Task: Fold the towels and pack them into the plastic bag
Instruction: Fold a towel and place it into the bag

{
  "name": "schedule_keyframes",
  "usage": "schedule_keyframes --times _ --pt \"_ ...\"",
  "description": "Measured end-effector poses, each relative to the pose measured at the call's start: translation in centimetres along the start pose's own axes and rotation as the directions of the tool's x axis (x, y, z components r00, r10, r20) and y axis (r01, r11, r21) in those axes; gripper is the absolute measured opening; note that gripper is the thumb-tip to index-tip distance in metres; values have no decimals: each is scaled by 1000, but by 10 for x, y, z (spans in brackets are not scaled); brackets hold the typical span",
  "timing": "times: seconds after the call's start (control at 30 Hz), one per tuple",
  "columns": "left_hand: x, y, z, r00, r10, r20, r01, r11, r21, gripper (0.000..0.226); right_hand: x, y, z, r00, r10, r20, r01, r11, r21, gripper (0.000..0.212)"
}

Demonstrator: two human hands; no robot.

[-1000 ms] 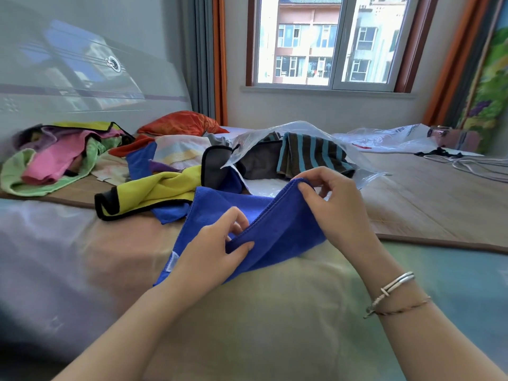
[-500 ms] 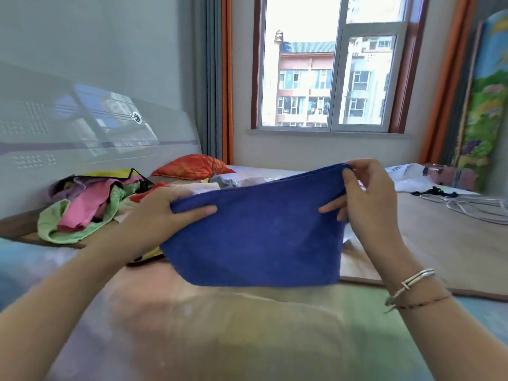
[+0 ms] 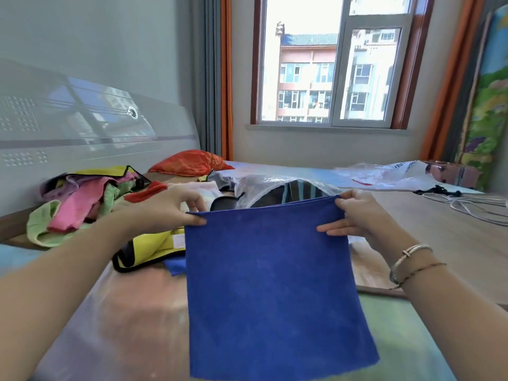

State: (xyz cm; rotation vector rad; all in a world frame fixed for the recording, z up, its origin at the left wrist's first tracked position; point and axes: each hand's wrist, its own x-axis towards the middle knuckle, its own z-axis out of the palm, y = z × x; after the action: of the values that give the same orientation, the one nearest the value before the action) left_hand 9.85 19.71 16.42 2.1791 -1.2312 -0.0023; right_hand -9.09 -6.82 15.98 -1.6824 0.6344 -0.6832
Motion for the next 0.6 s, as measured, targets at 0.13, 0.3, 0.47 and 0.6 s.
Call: schedule_keyframes --times 0.13,0.3,0.47,0.6 --pt "25 -17 29 969 -240 -58 222 948 -227 9 27 22 10 998 65 4 -65 997 -39 12" --pt "62 -22 41 917 -351 -187 226 848 -480 17 70 28 21 999 -24 -29 25 999 35 10" --pt "72 -34 50 908 -248 -339 57 872 -485 22 90 35 22 980 -186 -65 195 962 191 24" --pt "38 -42 73 947 -205 -246 63 872 -486 17 68 67 13 989 -147 -12 144 952 270 19"
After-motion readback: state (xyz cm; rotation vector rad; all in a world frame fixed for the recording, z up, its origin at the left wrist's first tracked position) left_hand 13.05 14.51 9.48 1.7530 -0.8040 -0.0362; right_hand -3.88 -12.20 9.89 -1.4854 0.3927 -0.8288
